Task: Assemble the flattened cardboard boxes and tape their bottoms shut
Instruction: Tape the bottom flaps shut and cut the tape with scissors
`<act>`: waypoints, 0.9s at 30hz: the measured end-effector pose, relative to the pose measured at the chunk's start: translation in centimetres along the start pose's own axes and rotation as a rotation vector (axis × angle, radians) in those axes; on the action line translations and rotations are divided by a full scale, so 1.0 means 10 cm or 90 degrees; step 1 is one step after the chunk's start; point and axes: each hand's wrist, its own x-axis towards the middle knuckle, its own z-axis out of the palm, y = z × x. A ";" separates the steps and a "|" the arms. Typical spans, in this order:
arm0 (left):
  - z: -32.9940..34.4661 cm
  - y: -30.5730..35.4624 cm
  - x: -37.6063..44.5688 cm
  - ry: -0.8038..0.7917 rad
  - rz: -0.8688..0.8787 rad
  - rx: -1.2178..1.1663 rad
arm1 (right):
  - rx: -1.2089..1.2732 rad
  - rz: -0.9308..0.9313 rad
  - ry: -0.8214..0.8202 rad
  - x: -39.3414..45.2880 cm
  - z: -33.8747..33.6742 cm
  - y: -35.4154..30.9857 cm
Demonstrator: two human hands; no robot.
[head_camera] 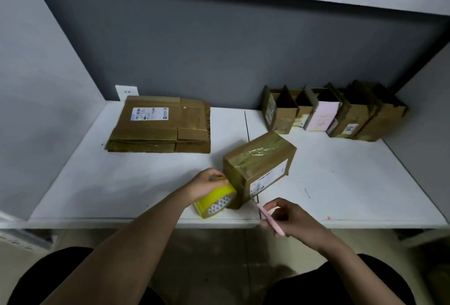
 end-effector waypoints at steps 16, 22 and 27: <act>-0.14 0.25 -0.22 0.083 0.045 0.047 | -0.014 0.056 -0.058 0.07 -0.15 -0.01; -0.11 0.22 -0.26 0.061 0.030 0.051 | 0.036 0.042 -0.067 0.15 -0.06 -0.06; -0.08 0.16 -0.28 0.064 0.027 0.022 | 0.026 0.043 -0.052 0.25 0.01 -0.08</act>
